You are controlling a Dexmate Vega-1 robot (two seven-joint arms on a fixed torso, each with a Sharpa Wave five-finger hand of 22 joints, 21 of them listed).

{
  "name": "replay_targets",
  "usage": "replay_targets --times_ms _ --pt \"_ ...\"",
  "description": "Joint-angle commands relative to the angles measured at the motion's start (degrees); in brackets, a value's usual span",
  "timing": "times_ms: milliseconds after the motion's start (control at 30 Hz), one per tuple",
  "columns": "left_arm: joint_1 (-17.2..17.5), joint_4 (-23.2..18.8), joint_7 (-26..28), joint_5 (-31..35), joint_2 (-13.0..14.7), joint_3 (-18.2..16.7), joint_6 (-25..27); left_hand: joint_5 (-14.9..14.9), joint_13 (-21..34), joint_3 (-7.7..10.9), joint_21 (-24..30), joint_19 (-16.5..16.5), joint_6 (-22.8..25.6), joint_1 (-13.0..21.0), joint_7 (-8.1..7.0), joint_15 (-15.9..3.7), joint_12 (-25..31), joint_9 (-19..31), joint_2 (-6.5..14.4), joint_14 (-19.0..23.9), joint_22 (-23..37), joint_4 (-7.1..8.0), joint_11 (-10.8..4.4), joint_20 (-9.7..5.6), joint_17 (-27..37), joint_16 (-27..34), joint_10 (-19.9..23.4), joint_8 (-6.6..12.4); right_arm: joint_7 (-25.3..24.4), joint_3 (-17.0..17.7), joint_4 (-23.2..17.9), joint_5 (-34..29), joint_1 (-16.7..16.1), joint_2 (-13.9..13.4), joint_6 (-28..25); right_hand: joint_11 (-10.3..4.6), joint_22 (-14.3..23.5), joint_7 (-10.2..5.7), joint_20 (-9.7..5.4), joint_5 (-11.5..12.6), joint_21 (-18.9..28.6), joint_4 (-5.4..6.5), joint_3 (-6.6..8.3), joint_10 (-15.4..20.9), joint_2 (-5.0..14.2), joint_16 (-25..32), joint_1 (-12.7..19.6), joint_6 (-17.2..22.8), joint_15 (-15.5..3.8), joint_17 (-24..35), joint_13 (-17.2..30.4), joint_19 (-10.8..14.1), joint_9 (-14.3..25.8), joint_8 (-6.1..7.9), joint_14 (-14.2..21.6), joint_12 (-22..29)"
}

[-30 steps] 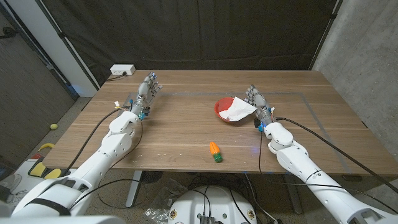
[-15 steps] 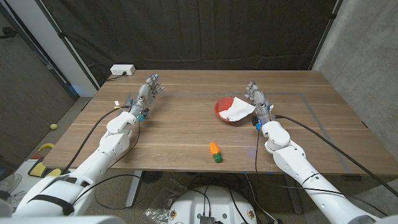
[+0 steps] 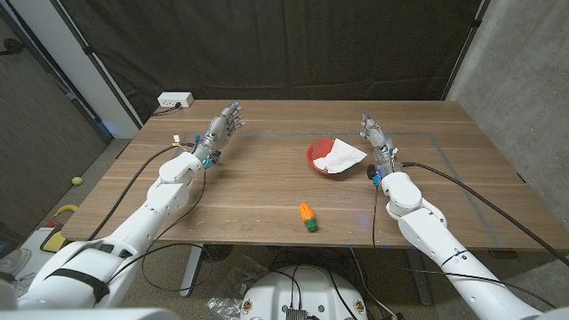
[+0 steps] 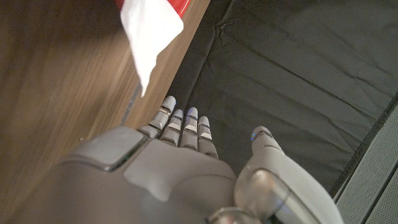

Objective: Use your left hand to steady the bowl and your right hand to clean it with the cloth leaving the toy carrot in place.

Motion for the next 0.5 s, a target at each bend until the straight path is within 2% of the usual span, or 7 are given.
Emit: replay_targets --times_ms 33,167,333,500 --pt "-3.2 -1.2 1.6 7.6 1.5 4.2 0.6 -0.5 0.4 -0.54 -0.3 2.1 0.7 1.7 0.58 0.36 0.9 0.3 -0.8 5.7 0.5 -0.97 1.09 3.01 0.5 1.3 5.1 -0.55 -2.7 0.9 -5.8 -5.5 -2.2 -2.7 -5.2 -0.10 0.1 -0.13 0.10 0.2 -0.3 -0.61 0.13 0.6 0.01 0.0 0.9 0.6 0.12 0.2 0.2 0.0 0.1 0.38 0.3 0.2" --pt "-4.1 -2.1 2.5 9.7 1.9 5.4 1.2 -0.7 0.5 -0.86 -0.3 2.7 2.1 2.3 1.05 0.09 1.0 0.3 -1.3 8.3 0.6 -1.32 1.50 3.65 0.7 1.8 6.7 -0.28 -3.4 0.8 -7.1 -7.1 -2.7 -3.2 -6.4 -0.12 0.1 -0.12 0.08 0.2 -0.5 -0.97 0.12 0.7 -0.18 0.0 1.2 0.7 0.09 0.2 0.2 0.0 0.1 0.38 0.3 0.2" --pt "-4.9 -3.9 4.2 12.6 2.6 7.0 2.2 -0.8 0.5 -1.19 -0.2 3.9 4.1 3.4 1.73 -0.87 1.2 0.3 -2.2 10.5 0.7 -2.05 1.16 3.92 0.8 2.2 8.6 0.15 -3.8 0.9 -8.3 -8.5 -3.3 -3.8 -7.4 -0.09 0.2 -0.14 0.19 0.1 -0.7 -1.34 0.12 0.9 -0.36 0.0 1.6 0.9 0.17 0.2 0.2 0.2 0.1 0.38 0.4 0.2" --pt "-5.2 -7.2 7.5 16.3 3.7 8.5 4.3 -0.8 0.6 -1.31 0.2 5.9 7.5 5.7 1.69 -2.40 1.6 0.3 -3.3 14.0 0.7 -3.52 1.17 3.51 0.9 2.8 11.5 0.89 -4.5 1.2 -9.8 -10.0 -4.0 -4.4 -8.4 0.03 0.2 -0.11 0.30 0.1 -0.8 -1.61 0.12 1.1 -0.44 0.0 1.9 1.1 0.17 0.2 0.2 0.4 0.1 0.43 0.6 0.3"
